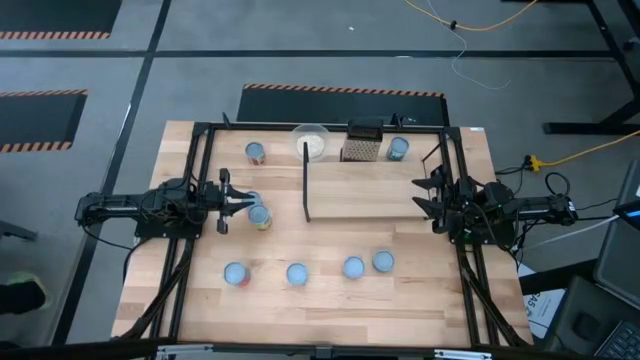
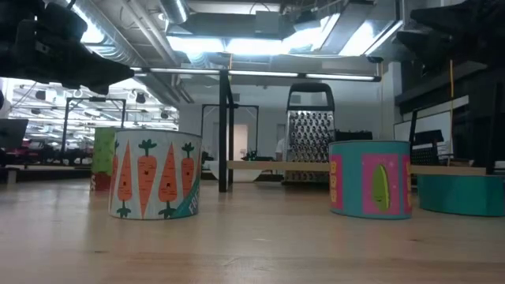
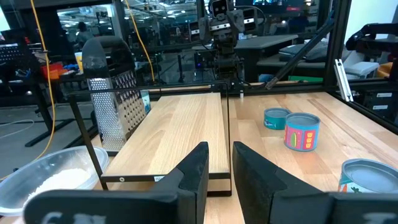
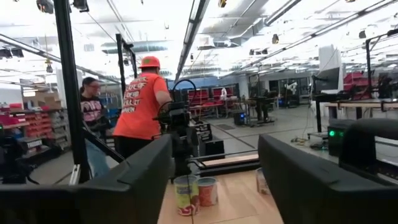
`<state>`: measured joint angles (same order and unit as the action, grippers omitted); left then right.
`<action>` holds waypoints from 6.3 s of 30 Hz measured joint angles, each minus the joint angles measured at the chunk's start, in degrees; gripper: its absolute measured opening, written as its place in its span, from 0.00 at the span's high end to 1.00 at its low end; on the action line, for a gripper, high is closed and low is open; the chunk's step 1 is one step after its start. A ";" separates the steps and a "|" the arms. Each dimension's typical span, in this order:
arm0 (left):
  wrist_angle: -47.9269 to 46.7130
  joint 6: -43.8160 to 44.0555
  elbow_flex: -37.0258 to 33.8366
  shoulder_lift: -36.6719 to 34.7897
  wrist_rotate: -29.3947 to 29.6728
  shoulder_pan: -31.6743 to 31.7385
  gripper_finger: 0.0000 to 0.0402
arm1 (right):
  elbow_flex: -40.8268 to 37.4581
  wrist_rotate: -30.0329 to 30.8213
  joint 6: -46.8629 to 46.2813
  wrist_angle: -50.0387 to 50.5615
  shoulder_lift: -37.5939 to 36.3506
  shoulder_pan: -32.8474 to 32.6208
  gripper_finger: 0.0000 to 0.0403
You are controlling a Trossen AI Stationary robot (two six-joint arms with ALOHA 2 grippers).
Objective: Pick and place cans onto a shelf
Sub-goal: Put the canned mixed vegetables on the shelf
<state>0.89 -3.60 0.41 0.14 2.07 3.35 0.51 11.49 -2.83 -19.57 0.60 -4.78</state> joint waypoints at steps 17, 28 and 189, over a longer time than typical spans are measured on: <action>0.02 0.01 0.02 0.02 0.00 -0.01 0.83 | 15.48 6.93 0.14 16.82 1.48 -0.02 0.38; 0.00 0.01 0.00 0.00 0.01 -0.01 0.83 | 32.94 26.98 0.29 34.22 16.05 -0.02 0.39; 0.02 0.00 0.02 0.02 0.00 -0.02 0.83 | 65.14 -2.47 28.78 79.46 89.83 48.50 0.99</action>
<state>0.91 -3.59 0.43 0.16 2.07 3.34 65.65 9.02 25.96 59.88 90.43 43.72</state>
